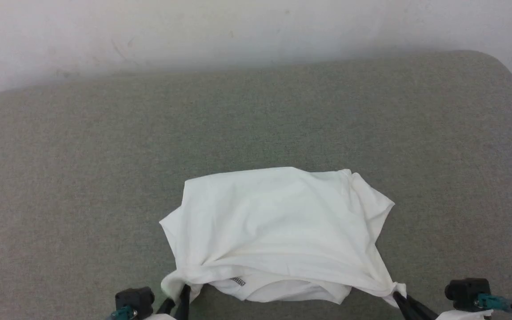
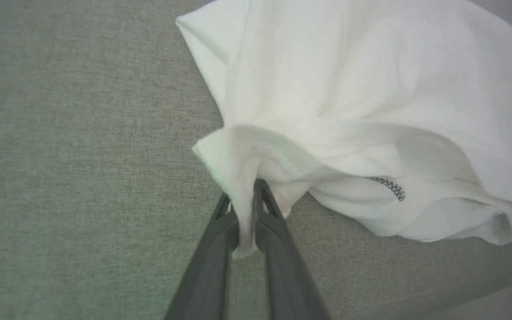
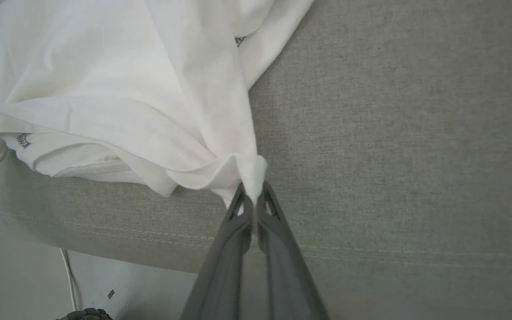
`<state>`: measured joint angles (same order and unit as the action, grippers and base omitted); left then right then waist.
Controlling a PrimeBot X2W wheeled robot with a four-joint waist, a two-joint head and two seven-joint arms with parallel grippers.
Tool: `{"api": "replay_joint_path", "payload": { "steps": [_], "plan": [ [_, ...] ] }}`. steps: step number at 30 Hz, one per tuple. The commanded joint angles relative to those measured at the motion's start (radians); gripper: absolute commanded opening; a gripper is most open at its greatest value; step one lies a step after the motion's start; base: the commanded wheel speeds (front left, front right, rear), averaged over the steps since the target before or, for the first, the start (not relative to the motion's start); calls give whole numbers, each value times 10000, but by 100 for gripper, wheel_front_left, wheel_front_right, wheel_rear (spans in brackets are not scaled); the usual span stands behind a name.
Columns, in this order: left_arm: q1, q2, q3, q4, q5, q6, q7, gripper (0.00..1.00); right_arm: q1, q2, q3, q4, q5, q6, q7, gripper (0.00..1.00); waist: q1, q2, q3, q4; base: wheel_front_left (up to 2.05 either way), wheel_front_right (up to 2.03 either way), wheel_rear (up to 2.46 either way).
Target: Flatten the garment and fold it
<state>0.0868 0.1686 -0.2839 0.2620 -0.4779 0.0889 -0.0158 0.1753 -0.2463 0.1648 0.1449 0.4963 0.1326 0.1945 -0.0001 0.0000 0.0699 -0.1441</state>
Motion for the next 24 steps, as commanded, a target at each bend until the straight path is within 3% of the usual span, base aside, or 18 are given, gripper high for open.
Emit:
{"api": "replay_joint_path", "payload": {
  "steps": [1,8,12,15,24],
  "plan": [
    [85,5,-5,34,11,-57,-78,100,58,36,-46,-95,-58,-19,9,100,1,0,-9,-5,0,0,0],
    [-57,-17,468,-295,252,263,-1730,100,284,539,-1060,-1140,-659,-19,-1135,100,1,0,-320,20,0,0,0],
    [-26,-72,779,-789,316,340,-2244,100,303,784,-1674,-1584,-885,-19,-1264,100,1,0,-542,70,0,0,0],
    [-31,-137,1085,-1310,483,420,-2407,100,144,831,-2060,-1703,-1023,-19,-1017,100,1,0,-648,154,0,0,0],
    [-200,-401,1853,-3173,1778,95,-2456,100,-843,407,-2251,-1281,-1083,-19,680,100,1,0,-536,825,0,0,0]
  ]
}}
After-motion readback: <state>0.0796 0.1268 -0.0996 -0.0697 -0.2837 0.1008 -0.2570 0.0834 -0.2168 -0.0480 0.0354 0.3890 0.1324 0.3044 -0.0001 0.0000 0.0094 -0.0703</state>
